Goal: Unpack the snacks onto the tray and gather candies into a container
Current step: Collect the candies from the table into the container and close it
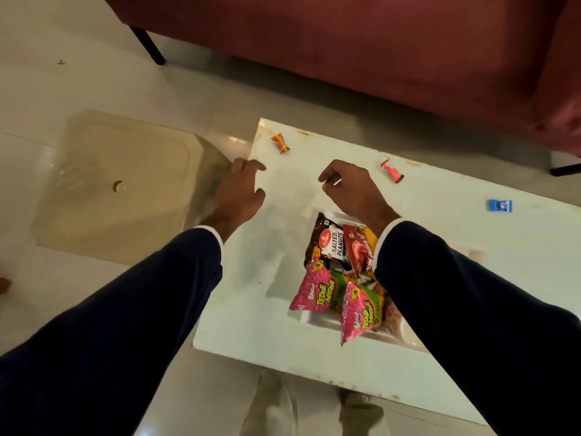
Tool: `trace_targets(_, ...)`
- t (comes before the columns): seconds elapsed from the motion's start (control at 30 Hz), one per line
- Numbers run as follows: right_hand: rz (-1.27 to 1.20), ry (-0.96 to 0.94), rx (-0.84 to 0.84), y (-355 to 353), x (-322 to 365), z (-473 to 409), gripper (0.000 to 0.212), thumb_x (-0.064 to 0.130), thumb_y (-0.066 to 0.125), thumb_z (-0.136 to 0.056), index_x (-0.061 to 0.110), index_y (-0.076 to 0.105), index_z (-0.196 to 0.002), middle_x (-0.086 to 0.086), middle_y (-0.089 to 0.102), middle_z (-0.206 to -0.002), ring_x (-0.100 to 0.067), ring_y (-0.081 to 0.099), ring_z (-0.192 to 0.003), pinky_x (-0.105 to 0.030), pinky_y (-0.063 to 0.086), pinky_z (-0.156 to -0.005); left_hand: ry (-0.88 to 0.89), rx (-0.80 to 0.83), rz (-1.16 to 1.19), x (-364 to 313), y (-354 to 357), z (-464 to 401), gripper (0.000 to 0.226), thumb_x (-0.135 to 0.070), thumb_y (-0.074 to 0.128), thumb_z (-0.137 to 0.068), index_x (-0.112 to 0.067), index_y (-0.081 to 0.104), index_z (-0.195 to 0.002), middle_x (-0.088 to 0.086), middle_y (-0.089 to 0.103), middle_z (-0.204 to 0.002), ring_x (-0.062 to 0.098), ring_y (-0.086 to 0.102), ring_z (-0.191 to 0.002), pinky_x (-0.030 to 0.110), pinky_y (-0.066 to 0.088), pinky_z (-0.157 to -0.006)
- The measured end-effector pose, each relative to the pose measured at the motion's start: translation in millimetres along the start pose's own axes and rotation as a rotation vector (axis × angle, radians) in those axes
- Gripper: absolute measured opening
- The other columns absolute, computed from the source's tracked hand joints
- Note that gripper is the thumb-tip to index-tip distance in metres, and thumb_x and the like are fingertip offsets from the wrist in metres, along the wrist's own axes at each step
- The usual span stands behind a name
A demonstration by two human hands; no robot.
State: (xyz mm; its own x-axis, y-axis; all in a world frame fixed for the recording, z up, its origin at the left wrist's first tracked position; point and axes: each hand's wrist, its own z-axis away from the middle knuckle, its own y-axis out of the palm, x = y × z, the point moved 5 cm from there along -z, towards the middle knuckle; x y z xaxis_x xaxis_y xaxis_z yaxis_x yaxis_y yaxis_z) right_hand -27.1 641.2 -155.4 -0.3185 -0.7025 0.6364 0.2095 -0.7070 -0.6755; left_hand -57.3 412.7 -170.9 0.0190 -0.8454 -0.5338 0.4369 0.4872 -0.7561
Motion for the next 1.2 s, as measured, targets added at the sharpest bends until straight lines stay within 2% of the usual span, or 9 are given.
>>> trace_targets(0.2,0.106,0.026,-0.031,6,-32,-22,0.019,0.007,0.057,-0.090,0.020,0.069,-0.098,0.004,0.069,-0.099,-0.015,0.062,-0.090,-0.028,0.052,-0.075,0.320,-0.049,-0.433,-32,9,-84,0.064,-0.002,0.061,-0.086,-0.021,0.046,-0.145,0.010,0.037,-0.155,0.039,0.050,-0.126,0.053,0.047,-0.101)
trace_targets(0.43,0.235,0.146,-0.216,-28,-96,-1,0.018,0.011,0.061,-0.092,0.021,0.069,-0.104,0.002,0.070,-0.111,-0.017,0.066,-0.095,-0.028,0.053,-0.075,0.547,-0.065,-0.717,-33,23,-96,0.020,-0.005,0.053,-0.097,-0.003,0.059,-0.115,0.020,0.060,-0.111,0.038,0.065,-0.092,0.048,0.051,-0.079)
trace_targets(0.5,0.259,0.175,-0.282,-44,-111,7,0.018,0.011,0.064,-0.092,0.018,0.067,-0.108,-0.001,0.067,-0.116,-0.020,0.066,-0.098,-0.030,0.055,-0.077,0.457,-0.062,-0.421,-26,24,-85,0.013,-0.009,0.055,-0.098,-0.003,0.064,-0.106,0.017,0.064,-0.103,0.035,0.064,-0.088,0.042,0.048,-0.076)
trace_targets(0.6,0.291,0.219,-0.337,-65,-127,6,0.028,0.014,0.068,-0.092,0.018,0.059,-0.119,-0.003,0.057,-0.129,-0.023,0.060,-0.110,-0.032,0.057,-0.084,-0.007,0.011,0.364,-9,35,-59,0.010,-0.013,0.061,-0.098,-0.010,0.070,-0.099,0.004,0.071,-0.090,0.013,0.063,-0.076,0.024,0.045,-0.067)
trace_targets(0.67,0.319,0.218,-0.328,-76,-132,-4,0.040,0.016,0.068,-0.093,0.020,0.055,-0.130,-0.004,0.052,-0.139,-0.026,0.055,-0.122,-0.037,0.056,-0.091,-0.084,0.040,0.546,-12,53,-39,0.015,-0.016,0.060,-0.101,-0.009,0.072,-0.107,0.004,0.072,-0.098,0.007,0.061,-0.075,0.016,0.045,-0.064)
trace_targets(0.83,0.492,0.050,-0.164,-69,-124,-28,0.042,0.026,0.062,-0.099,0.019,0.056,-0.140,-0.009,0.053,-0.139,-0.032,0.051,-0.126,-0.048,0.054,-0.099,-0.046,0.094,0.729,-34,78,-5,0.014,-0.017,0.059,-0.102,-0.020,0.072,-0.107,-0.007,0.071,-0.090,0.008,0.062,-0.075,0.021,0.048,-0.064)
trace_targets(1.0,0.356,0.069,-0.159,-64,-130,-22,0.023,0.021,0.066,-0.094,0.016,0.071,-0.116,-0.007,0.067,-0.115,-0.026,0.065,-0.103,-0.032,0.053,-0.082,0.050,0.141,0.783,-85,86,21,0.014,-0.013,0.063,-0.098,-0.023,0.071,-0.103,-0.018,0.070,-0.077,-0.002,0.061,-0.064,0.016,0.048,-0.059)
trace_targets(1.13,-0.091,0.196,-0.139,-82,-151,14,0.015,0.024,0.068,-0.093,0.011,0.072,-0.099,-0.003,0.074,-0.096,-0.017,0.067,-0.085,-0.023,0.053,-0.074,0.119,0.224,0.682,-135,92,40,0.018,-0.020,0.070,-0.091,-0.033,0.074,-0.102,-0.005,0.073,-0.097,0.011,0.068,-0.083,0.034,0.053,-0.079)
trace_targets(1.2,-0.476,0.297,-0.163,-95,-165,44,0.012,0.018,0.060,-0.094,0.010,0.069,-0.094,-0.003,0.070,-0.081,-0.016,0.065,-0.073,-0.029,0.054,-0.073,0.164,0.234,0.633,-163,93,46,0.020,-0.027,0.071,-0.084,-0.038,0.075,-0.100,-0.006,0.073,-0.095,0.009,0.066,-0.082,0.031,0.052,-0.081)
